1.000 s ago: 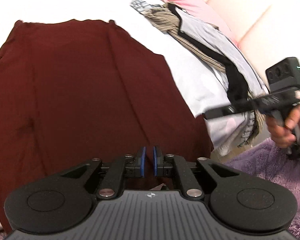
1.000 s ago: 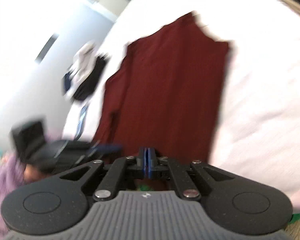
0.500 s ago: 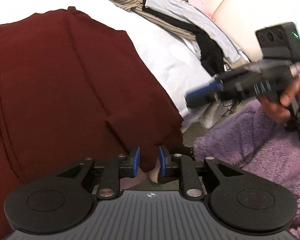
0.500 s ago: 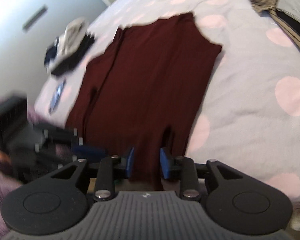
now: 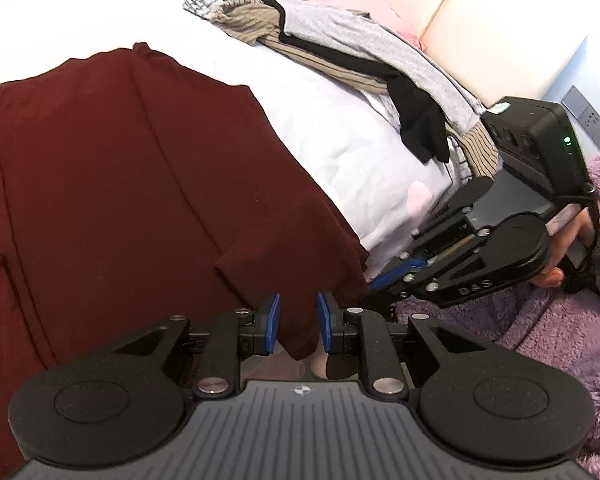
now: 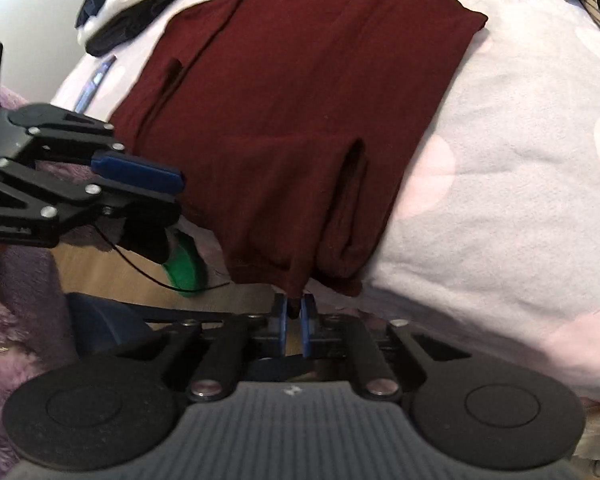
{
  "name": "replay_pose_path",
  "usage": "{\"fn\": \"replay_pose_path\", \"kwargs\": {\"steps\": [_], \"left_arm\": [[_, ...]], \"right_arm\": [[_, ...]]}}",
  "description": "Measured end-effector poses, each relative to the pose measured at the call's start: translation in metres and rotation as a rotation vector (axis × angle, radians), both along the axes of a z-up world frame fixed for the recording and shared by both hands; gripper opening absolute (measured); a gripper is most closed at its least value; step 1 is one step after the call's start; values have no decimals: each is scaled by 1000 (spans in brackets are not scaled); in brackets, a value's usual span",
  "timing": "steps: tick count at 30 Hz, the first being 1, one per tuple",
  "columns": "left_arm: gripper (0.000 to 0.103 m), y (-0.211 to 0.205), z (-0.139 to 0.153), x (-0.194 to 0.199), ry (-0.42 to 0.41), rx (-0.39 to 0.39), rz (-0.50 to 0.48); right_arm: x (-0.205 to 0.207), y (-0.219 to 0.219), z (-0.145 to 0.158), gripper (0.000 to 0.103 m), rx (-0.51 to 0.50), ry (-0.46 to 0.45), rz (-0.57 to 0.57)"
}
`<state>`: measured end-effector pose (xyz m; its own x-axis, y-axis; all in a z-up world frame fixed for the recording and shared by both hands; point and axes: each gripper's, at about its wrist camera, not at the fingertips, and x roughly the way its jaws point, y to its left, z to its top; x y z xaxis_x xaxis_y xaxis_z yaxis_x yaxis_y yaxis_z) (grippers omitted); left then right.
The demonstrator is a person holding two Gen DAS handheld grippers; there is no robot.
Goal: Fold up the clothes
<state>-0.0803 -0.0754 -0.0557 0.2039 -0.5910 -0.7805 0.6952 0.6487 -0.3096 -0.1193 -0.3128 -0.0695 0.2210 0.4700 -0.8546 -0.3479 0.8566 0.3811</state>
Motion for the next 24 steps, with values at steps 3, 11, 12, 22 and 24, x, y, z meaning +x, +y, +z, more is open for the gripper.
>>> {"fn": "replay_pose_path", "kwargs": {"steps": [3,11,12,22,24], "left_arm": [[18,5,6,-3,-16,-8,-14],[19,37,32,0,-55,-118,57],[19,42,32,4,-48,-130,84],[19,50,24,15,-30,-96,181],[18,53,23,19,-25,-94,214]], "right_arm": [[-3,-2,16,6,104,31,3],[-30,0,65,6,332,107,19],[-32,0,67,6,349,119,14],[-12,-17,49,6,470,209,-236],[4,-22,47,6,503,194,-303]]}}
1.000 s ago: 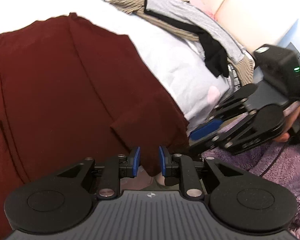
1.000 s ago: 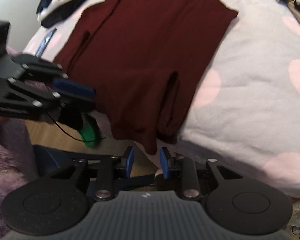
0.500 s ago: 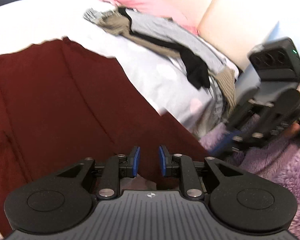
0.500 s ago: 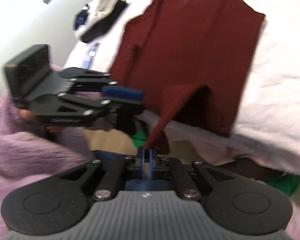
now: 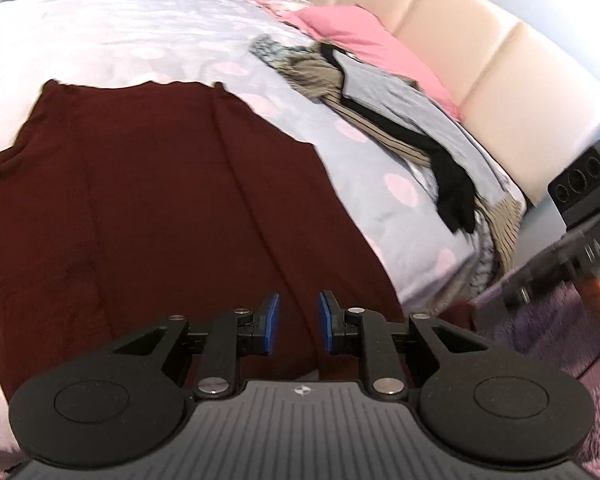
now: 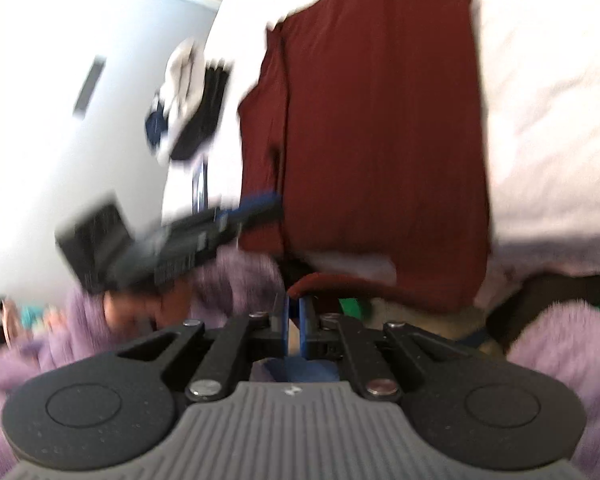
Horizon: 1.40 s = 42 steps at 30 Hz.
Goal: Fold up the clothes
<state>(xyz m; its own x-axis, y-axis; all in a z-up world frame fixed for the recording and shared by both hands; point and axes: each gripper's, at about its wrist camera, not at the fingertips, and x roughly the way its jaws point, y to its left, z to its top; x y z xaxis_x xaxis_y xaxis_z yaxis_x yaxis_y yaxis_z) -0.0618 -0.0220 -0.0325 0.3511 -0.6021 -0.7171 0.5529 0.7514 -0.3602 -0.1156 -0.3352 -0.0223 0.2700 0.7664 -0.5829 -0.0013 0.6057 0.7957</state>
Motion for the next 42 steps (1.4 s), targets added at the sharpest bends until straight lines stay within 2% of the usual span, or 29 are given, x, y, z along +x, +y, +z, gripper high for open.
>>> {"fn": "replay_pose_path", "kwargs": {"steps": [3,6,10,12,13,16,18,21,25,31,34,35,36,37,38,39,42], "left_arm": [[19,3,-4,4,16,8,20],[18,0,-9,5,22,22,4],[19,-8,-13,4,23,40,-37],[19,-14,-14,4,16,53,-64],[19,-18,-14,3,3,60,-87],[32,-38,-12,-1,-66,106,-166],[42,-54,-14,-1,-127,158,-213],[43,-73,-21,4,-193,213,-256],[43,-85,-34,29,-178,212,-234],[42,-86,-45,64,-109,125,-167],[30,-88,-54,68,-97,124,-167],[23,-89,-56,68,-95,130,-165],[15,-89,-57,68,-97,138,-160],[12,-89,-58,67,-105,142,-153],[7,-89,-58,66,-115,139,-149],[3,-88,-56,65,-124,128,-149],[2,-84,-48,63,-135,92,-144]], "right_arm": [[27,-14,-5,6,10,-2,-106],[53,-30,-22,7,3,42,-195],[67,-44,-44,15,-38,69,-259],[66,-48,-42,30,-82,49,-264],[65,-47,-39,30,-98,30,-263],[61,-52,-20,31,-115,-58,-261],[61,-48,-7,32,-197,-125,-234],[63,-34,7,32,-370,-216,-146],[70,-15,2,32,-505,-281,-26],[81,-17,-23,31,-497,-299,40],[83,-9,-27,30,-504,-323,62],[83,-6,-28,27,-514,-327,75],[82,-4,-28,16,-526,-331,88],[82,-1,-29,10,-538,-338,100],[80,0,-29,6,-552,-350,106],[78,0,-26,6,-556,-363,102],[71,-1,-14,6,-529,-396,75]]}}
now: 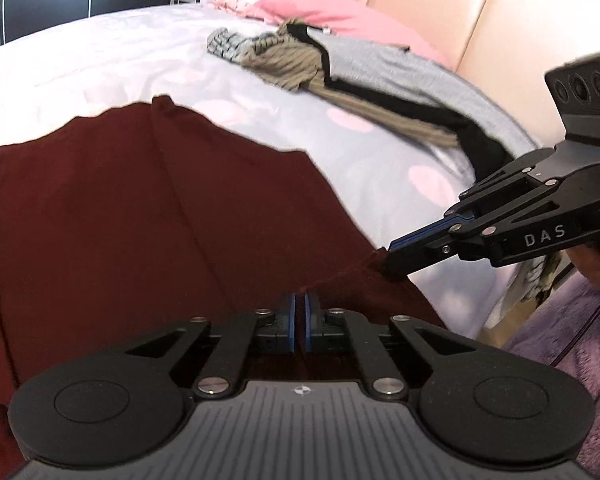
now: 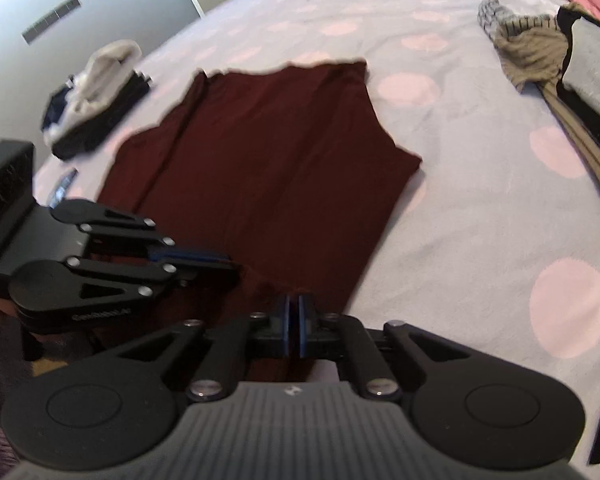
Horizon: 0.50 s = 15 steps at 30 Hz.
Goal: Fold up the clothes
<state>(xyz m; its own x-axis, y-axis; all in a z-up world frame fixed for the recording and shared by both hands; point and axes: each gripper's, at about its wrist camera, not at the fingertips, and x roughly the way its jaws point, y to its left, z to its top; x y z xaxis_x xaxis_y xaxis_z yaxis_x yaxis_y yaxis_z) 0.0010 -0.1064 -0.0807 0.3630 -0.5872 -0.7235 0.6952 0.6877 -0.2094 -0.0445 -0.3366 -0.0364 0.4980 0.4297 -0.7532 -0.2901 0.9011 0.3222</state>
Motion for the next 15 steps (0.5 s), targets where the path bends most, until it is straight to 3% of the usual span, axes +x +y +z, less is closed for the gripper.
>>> {"fn": "replay_pose_path", "kwargs": {"steps": [5,15], "left_arm": [[2,11,16,3,-32,-52,43],[2,5,2,26,-20,-57,78]], "right_arm": [[-5,-2,18,6,-4,-77,-16],[23,0,3,6,-50,-56,-57]]}}
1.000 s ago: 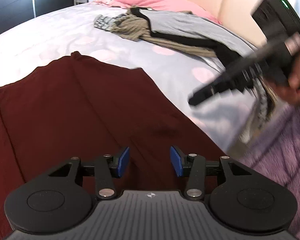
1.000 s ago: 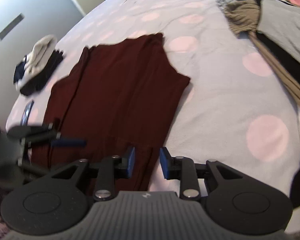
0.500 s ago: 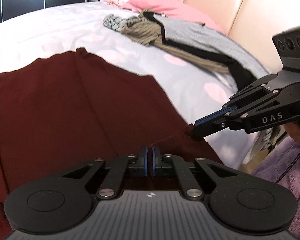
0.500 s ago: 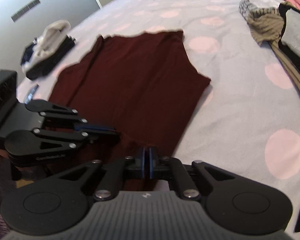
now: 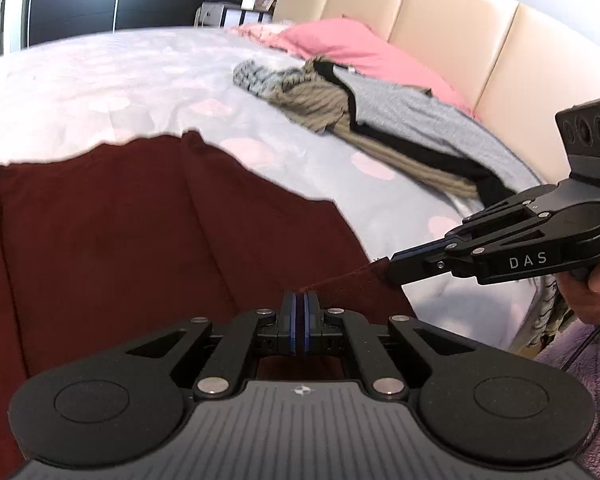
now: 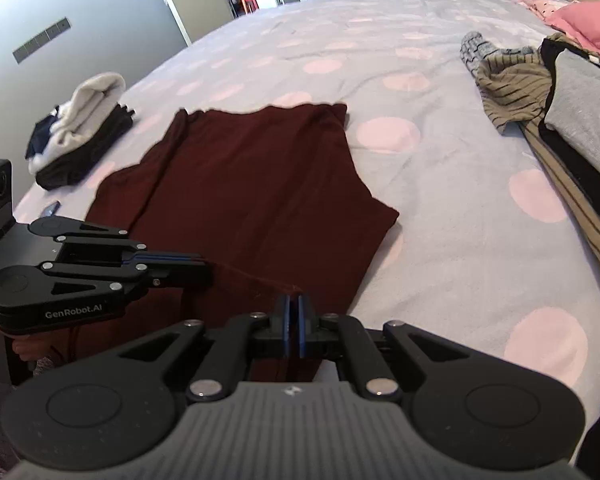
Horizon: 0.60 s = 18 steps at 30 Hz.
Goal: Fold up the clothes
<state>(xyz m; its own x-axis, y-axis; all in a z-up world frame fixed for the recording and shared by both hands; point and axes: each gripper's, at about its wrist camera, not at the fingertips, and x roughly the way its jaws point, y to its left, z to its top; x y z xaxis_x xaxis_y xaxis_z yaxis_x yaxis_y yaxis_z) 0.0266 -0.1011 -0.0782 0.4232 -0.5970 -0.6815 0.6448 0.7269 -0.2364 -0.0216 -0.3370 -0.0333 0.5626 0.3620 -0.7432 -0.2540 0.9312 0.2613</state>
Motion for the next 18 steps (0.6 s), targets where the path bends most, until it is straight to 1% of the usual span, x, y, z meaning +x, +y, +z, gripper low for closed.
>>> {"fn": "replay_pose_path", "kwargs": {"steps": [2,3,4,5,6,8,11,13,15,18], "left_arm": [[2,1,-5,2,10,2,15],[3,1,-7,2,12,10,24],[3,2,-7,3,15,14,30],[5,3,-7,2,16,11,35],[11,5,-5,1,12,10,43],[19,10,1,-6,-6,15,57],[20,16,12,-21,-17,36,29],[19,16,16,-36,-7,45,-14],[14,16,19,-52,8,53,-67],[13,10,16,-75,26,79,-142]], "right_arm": [[2,2,-3,7,-20,13,0],[1,3,-2,11,-33,12,-1],[0,4,-1,12,-44,6,-1],[-3,5,1,16,-54,-5,-2],[-7,5,4,20,-62,-18,-3],[-17,5,12,24,-81,-51,3],[-41,10,20,24,-108,-89,61],[-59,16,22,24,-108,-87,123],[-74,24,21,24,-116,-72,183],[-86,35,15,24,-134,-34,237]]}}
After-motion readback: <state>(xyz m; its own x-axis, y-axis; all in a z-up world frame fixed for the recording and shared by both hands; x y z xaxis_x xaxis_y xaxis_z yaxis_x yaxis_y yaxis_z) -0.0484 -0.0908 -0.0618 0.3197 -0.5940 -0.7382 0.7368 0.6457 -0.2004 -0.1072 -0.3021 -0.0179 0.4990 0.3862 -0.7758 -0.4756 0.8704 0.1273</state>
